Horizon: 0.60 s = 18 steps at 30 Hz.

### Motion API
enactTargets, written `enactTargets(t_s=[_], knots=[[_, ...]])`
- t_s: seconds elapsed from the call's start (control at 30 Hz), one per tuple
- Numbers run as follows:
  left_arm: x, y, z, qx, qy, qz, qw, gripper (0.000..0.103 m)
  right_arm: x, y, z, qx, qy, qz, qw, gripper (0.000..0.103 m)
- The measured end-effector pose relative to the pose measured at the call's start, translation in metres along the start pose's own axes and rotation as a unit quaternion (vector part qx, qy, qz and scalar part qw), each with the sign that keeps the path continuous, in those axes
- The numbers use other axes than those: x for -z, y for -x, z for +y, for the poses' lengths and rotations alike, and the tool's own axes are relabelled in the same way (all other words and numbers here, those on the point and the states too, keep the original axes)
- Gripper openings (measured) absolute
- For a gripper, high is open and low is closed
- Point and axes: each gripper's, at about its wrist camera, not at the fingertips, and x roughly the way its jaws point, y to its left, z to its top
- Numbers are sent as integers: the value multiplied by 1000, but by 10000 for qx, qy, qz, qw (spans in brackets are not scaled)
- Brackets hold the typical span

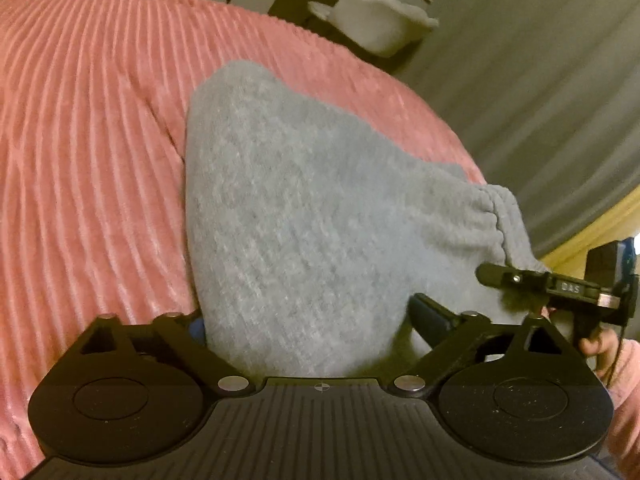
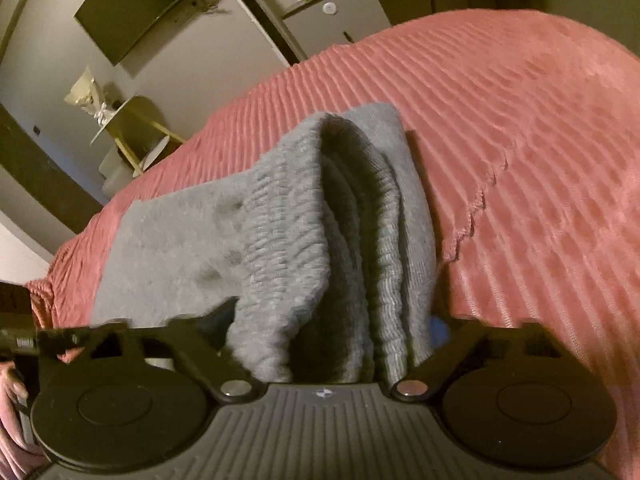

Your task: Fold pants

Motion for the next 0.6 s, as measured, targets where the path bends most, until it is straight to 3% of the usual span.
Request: enactTargets(t_s=[0.2, 0.3, 0.4, 0.43, 0.47, 0.5, 0.53, 0.6], knots=[[-12, -12, 4, 183, 55, 49, 9998, 102, -7, -16, -28, -671, -533, 113, 9963, 79], [-25, -20, 5, 233, 244, 20, 9994, 103, -12, -27, -36, -995, -886, 128, 9910, 93], [-31, -33, 4, 88, 362, 107, 9992, 103, -11, -30, -37, -1013, -1037, 4, 9894, 92], [-32, -32, -1, -7, 306, 147, 9994, 103, -10, -29, -34, -915, -1007, -26, 9907, 86], [-32, -30, -6, -87, 155, 166, 9997, 98, -7, -27, -30, -719, -927, -43, 9931, 74], [-31, -28, -13, -195, -72, 159, 9997, 87, -6, -24, -25, -469, -759, -47, 9960, 69], [-31, -24, -19, -324, -349, 137, 9988, 65, -4, -22, -18, -304, -553, -59, 9980, 66], [-32, -15, -25, -506, -547, 104, 9972, 51, -2, -17, -3, -98, -282, -149, 9994, 63]])
